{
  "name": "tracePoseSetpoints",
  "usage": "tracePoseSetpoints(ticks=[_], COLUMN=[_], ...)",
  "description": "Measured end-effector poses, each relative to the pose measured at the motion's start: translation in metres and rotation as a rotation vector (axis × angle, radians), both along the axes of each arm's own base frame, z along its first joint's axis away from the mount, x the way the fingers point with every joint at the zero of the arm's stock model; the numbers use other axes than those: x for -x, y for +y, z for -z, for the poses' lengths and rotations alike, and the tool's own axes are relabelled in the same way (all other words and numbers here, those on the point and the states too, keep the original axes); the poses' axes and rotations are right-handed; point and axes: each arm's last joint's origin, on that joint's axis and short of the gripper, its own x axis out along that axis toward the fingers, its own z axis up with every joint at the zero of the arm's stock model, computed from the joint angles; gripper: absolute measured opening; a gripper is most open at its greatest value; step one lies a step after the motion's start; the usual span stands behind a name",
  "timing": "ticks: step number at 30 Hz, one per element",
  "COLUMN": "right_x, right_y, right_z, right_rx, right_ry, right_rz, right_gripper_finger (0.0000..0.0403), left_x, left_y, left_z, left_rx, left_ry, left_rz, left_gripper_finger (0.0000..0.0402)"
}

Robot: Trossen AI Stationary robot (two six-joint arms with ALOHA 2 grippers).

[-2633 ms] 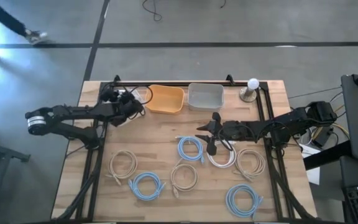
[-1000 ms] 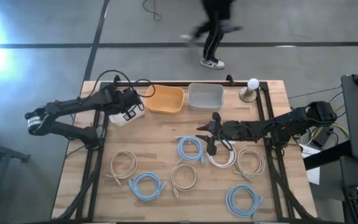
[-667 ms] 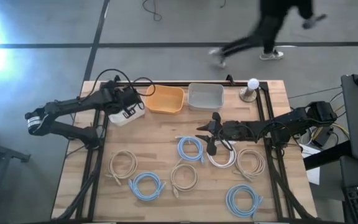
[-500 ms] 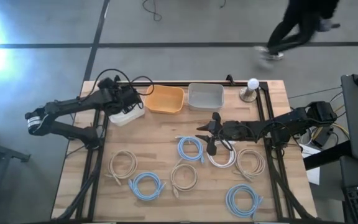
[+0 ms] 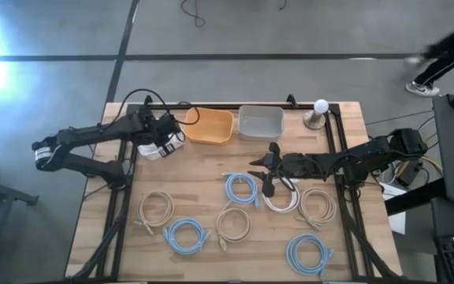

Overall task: Pick & Place USB Port
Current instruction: Put the left brown display cable into the yellow bin

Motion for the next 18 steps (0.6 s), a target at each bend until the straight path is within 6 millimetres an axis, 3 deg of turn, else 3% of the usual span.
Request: tracePoseSetpoints(ticks=[8,12,18], right_x=[0.000,0.000,0.000], right_y=[0.000,0.000,0.000], right_z=[0.000,0.000,0.000], right_rx=[0.000,0.000,0.000], right_ry=[0.000,0.000,0.000], right_rz=[0.000,0.000,0.000], right_gripper_finger=[0.0150,0.0150,0.0150], left_x=[-0.016,-0.022,-0.021], left_y=[-0.027,-0.052,-0.099], left_z=[-0.006,-0.012,-0.010], left_rx=[0.183,0.286,0.333], left_ry=[-0.212,-0.300,-0.259], left_rz=[0.171,0.340,0.551], left_gripper_finger=[0.0115,0.0114,0.0114])
